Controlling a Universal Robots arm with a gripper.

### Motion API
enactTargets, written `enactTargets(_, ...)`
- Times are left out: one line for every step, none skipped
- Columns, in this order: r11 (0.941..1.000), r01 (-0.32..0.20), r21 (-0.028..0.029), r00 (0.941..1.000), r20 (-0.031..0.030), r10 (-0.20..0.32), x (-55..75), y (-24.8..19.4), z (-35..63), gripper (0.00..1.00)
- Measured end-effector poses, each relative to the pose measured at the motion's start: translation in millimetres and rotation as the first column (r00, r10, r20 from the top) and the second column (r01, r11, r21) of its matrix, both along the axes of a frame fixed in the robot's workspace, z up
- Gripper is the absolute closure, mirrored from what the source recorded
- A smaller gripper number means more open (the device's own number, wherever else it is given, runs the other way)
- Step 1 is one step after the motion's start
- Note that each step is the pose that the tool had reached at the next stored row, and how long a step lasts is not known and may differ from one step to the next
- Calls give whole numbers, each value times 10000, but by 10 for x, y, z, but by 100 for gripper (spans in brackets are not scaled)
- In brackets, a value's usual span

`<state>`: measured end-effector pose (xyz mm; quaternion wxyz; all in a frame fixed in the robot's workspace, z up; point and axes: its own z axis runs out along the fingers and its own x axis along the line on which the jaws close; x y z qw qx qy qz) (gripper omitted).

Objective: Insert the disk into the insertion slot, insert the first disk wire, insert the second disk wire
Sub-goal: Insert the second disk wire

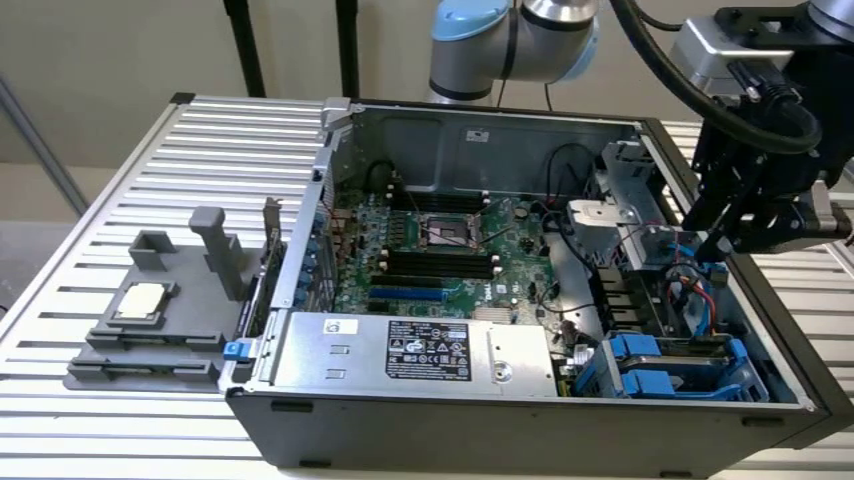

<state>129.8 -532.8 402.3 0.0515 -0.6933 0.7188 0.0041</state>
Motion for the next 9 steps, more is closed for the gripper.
enactTargets(10000, 7, -59, 10000, 0, -7, 5, 4, 18, 61)
enactTargets(9999, 19, -121, 10000, 0, -19, 10, 5, 35, 61)
enactTargets(9998, 36, -188, 10000, -1, -36, 18, 6, 45, 61)
enactTargets(9996, 59, -284, 10000, -1, -59, 26, 5, 46, 61)
enactTargets(9992, 90, -380, 10000, -1, -90, 33, 5, 46, 61)
enactTargets(9987, 120, -493, 9999, 0, -120, 38, 5, 46, 61)
enactTargets(9980, 149, -609, 9999, 2, -149, 42, 6, 44, 61)
enactTargets(9971, 178, -739, 9998, 4, -178, 45, 6, 42, 61)
enactTargets(9964, 193, -830, 9998, 6, -193, 47, 9, 38, 61)
